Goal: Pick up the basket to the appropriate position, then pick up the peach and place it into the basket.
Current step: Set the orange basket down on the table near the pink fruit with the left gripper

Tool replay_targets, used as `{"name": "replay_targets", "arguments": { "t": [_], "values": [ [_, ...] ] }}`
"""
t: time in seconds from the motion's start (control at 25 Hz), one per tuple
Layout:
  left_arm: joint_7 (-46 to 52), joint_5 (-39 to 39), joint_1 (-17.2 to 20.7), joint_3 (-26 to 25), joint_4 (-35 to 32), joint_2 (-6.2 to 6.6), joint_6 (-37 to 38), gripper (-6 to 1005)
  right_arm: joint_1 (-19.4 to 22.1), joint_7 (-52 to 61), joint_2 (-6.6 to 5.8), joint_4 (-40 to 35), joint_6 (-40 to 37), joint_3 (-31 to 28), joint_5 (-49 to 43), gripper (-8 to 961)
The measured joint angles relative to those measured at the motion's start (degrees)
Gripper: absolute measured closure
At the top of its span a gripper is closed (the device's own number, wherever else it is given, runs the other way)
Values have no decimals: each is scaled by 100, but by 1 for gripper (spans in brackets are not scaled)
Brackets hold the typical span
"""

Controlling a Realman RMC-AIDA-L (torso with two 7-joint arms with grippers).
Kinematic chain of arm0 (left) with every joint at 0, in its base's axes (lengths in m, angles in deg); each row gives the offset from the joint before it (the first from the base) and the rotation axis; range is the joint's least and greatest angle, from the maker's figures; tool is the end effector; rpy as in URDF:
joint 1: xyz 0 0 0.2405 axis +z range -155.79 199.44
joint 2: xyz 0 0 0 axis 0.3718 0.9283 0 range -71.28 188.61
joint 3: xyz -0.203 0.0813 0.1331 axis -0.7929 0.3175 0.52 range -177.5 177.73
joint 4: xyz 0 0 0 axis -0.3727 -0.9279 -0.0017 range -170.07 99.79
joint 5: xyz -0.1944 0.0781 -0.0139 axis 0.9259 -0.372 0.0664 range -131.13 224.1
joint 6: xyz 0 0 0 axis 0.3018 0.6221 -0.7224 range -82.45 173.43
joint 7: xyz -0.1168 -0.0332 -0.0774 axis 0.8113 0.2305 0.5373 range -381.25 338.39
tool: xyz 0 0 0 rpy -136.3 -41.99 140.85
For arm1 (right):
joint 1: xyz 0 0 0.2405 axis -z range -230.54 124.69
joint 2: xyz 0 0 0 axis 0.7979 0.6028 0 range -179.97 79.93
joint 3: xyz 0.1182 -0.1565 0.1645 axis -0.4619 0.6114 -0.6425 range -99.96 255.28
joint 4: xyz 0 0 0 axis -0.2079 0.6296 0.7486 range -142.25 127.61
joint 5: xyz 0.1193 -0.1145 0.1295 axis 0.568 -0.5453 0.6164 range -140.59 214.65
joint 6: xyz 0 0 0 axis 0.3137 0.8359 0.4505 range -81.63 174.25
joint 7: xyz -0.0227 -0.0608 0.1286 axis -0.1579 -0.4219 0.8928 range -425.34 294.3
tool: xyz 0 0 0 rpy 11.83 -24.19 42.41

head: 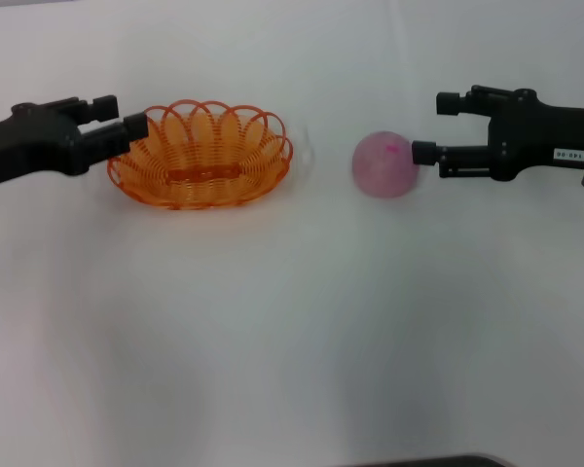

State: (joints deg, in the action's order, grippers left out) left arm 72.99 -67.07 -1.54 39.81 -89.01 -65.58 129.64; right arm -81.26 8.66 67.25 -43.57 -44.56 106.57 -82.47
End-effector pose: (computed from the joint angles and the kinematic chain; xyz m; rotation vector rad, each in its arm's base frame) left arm -0.2677 0.3285 0.0205 -2.4919 -0.8576 -0.6842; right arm 0.2959 0.3203 0.0245 -2.6142 0.6338 0.6780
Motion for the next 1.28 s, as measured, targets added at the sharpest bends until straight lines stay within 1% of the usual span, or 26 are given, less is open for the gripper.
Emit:
{"name": "replay_targets", "arguments": {
  "t": [0.16,0.32,0.44,0.56,0.68,1.04,1.2,1.28],
  "values": [
    [-1150,123,170,-63,184,-12,242,465,24,181,-1,77,3,-1,197,55],
    [-2418,264,342,-163,508,-19,535,464,30,405,-8,129,39,-19,247,55],
    [-2953,279,369,-255,803,-19,605,465,29,530,-6,133,38,-74,261,55],
    [-3219,282,378,-344,989,-15,627,469,13,583,3,134,15,-109,261,55],
    [-3312,283,395,-363,1024,-13,665,473,-4,600,23,136,11,-115,261,55],
    [-3340,290,446,-388,1045,-23,680,472,0,622,56,136,41,-80,261,55],
    [-3268,417,446,-466,1154,-29,675,469,7,611,59,136,47,-85,261,55],
    [-3275,434,449,-472,1185,-29,677,434,9,606,64,136,54,-79,261,55]
  ]
}}
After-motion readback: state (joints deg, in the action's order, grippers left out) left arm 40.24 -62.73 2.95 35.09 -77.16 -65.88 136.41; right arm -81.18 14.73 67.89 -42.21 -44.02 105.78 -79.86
